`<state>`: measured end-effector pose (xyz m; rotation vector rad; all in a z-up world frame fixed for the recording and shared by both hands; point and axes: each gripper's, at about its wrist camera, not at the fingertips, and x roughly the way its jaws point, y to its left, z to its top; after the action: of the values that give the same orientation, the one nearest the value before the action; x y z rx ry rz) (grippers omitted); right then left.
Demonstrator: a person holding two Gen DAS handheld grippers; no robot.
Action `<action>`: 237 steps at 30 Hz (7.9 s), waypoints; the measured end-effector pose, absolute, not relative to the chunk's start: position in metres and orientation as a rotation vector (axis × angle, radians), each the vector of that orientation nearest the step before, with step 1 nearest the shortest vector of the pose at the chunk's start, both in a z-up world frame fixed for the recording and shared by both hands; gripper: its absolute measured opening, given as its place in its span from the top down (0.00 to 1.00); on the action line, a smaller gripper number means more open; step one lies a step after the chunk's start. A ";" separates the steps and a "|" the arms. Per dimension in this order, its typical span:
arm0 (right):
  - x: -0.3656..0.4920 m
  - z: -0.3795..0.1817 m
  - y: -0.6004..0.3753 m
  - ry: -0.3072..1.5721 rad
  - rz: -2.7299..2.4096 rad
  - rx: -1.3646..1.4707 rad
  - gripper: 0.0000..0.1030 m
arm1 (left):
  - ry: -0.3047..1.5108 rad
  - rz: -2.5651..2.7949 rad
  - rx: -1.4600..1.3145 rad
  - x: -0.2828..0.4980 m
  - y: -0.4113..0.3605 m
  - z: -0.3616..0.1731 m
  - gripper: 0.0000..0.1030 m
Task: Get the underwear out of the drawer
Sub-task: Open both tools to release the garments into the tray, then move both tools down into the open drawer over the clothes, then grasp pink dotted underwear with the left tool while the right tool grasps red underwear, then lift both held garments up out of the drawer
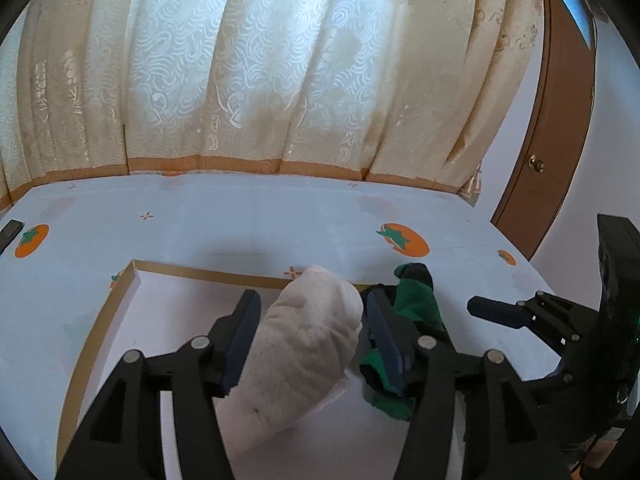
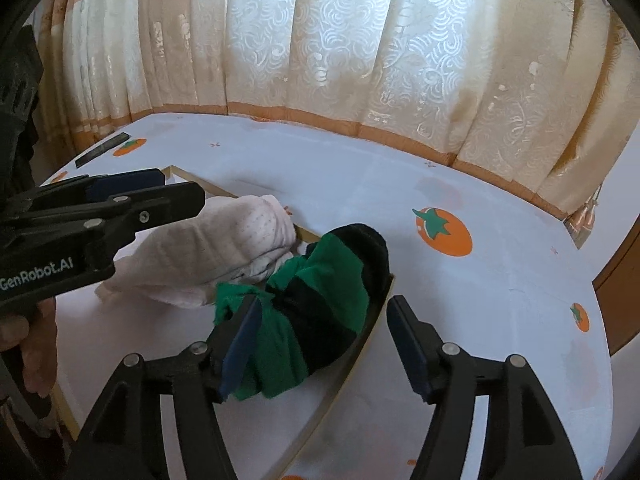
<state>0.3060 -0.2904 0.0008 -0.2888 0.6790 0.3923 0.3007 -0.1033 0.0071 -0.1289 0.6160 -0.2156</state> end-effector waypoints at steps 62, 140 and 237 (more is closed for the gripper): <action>0.034 -0.109 -0.248 0.790 0.848 -0.561 0.32 | 0.809 -0.279 0.125 0.045 -0.003 -0.083 0.39; 0.075 -0.141 -0.228 0.990 1.002 -0.334 0.71 | 1.204 -0.320 0.489 0.062 -0.008 -0.188 0.54; 0.068 -0.086 -0.283 0.657 0.907 -0.030 0.71 | 0.520 -0.174 -0.030 0.002 0.051 -0.083 0.83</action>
<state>0.0676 -0.2828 -0.0864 -0.0305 0.6566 0.9071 0.0023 0.0514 -0.0827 -0.0301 0.5204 -0.1741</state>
